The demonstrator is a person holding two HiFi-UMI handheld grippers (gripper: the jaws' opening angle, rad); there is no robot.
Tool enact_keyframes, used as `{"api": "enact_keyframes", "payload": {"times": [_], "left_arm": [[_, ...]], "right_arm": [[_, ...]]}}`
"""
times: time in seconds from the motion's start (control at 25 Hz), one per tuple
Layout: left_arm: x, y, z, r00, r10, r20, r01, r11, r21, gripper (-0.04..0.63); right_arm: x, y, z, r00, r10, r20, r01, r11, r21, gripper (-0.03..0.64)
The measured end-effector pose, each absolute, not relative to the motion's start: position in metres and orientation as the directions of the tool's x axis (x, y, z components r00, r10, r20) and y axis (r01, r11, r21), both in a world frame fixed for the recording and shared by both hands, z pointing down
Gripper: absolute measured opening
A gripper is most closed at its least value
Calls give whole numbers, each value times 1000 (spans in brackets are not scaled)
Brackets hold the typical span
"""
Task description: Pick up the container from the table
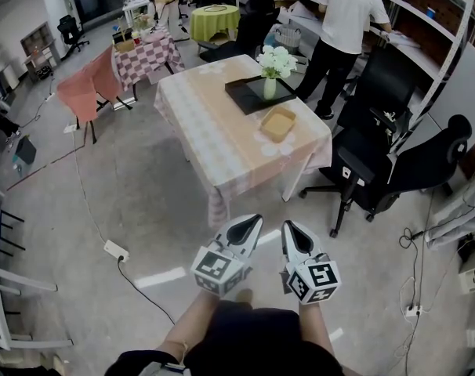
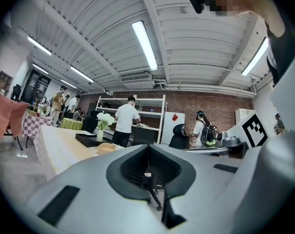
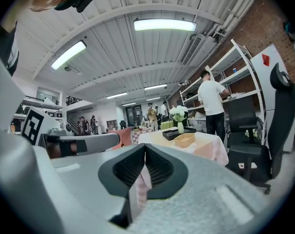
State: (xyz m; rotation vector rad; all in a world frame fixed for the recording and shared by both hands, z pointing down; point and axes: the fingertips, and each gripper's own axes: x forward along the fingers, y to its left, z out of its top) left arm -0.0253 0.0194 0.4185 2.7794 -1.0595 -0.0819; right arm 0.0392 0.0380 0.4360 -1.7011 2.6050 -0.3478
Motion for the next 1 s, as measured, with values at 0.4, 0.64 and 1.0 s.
{"api": "enact_keyframes", "payload": {"times": [0.4,0.64,1.0], "left_arm": [[-34,3,425,741,-672,11,-662,-727,183,12],[-36,7,434,737,-674,46,-666,-714,217,12],[-40,-3,438,722,-688,67,-683,-694,227,12]], "right_arm": [[24,16,438,-443,-888,121,-889,417,-190,5],[21,17,443,-445,-885,140,-887,414,-205,5],[27,9,449,-432,-891,140,-892,399,-213,5]]}}
